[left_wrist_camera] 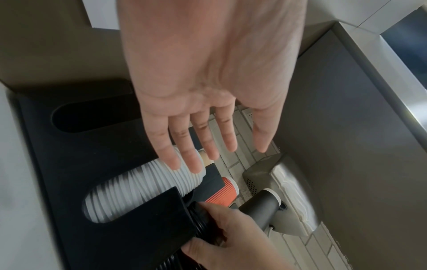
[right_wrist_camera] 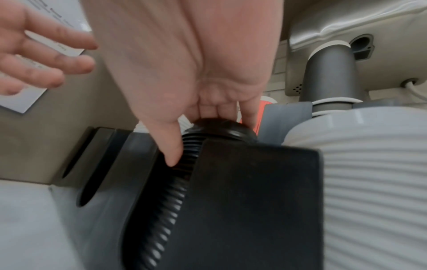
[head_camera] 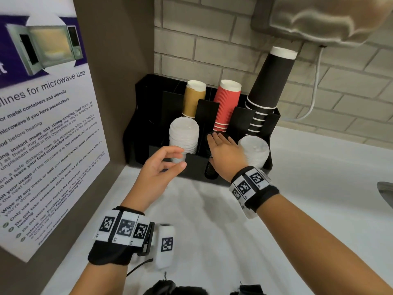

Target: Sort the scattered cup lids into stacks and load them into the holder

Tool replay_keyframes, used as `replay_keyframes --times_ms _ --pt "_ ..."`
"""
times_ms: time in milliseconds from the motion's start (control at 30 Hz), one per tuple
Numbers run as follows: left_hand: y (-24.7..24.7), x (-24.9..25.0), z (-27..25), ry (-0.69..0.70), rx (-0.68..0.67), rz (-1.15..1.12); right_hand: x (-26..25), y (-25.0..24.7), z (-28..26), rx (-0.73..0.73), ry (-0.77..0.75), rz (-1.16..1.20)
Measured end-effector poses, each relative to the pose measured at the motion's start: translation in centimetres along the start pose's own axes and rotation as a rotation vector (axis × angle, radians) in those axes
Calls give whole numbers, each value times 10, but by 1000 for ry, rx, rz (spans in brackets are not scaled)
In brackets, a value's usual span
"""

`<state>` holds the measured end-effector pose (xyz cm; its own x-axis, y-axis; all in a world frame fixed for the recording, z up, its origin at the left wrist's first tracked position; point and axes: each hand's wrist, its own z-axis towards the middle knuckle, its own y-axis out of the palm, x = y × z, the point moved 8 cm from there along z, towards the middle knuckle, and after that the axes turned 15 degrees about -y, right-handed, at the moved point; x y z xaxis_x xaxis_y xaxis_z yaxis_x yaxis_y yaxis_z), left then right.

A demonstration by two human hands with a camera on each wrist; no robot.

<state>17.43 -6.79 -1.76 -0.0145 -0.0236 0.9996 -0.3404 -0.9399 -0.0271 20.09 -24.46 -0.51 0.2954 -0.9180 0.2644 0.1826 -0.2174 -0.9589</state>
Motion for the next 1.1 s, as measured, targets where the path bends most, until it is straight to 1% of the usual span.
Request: replay_keyframes --times_ms 100,167,200,267,333,367,400,467,567,633,667,800,933,1000,1100 --pt "-2 0 -1 1 2 3 -4 3 -4 -16 2 -7" --pt "-3 -2 -2 -6 3 6 -4 -1 -6 -32 -1 41" --pt "-5 -2 -2 -10 7 9 -3 -8 -7 -15 -3 81" --pt "-9 -3 -3 -18 16 16 -4 -31 -4 86 -21 168" --pt "-15 -3 -5 -30 34 11 -9 -56 3 197 -72 269" --pt "-18 -2 -7 -41 44 5 -14 -64 9 222 -104 320" --pt "-20 -1 -9 -52 50 -2 -19 -69 17 219 -136 355" --pt "-23 0 -14 -67 55 -7 -31 -68 32 146 -177 362" --pt "-26 0 -20 -75 56 3 -42 -52 49 8 -169 266" --pt "-27 -3 -23 -83 52 11 -45 -42 54 -37 -144 222" --pt "-27 -4 -25 -88 48 18 -46 -38 55 -46 -129 208" --pt "-30 -7 -29 -100 39 32 -50 -27 55 -7 -87 146" --pt "-32 -3 -28 -94 31 43 -55 -25 53 -19 -61 137" --pt "-31 1 -27 -85 22 54 -57 -35 46 42 -51 162" --pt "-27 3 -28 -63 -4 83 -60 -55 18 194 2 202"
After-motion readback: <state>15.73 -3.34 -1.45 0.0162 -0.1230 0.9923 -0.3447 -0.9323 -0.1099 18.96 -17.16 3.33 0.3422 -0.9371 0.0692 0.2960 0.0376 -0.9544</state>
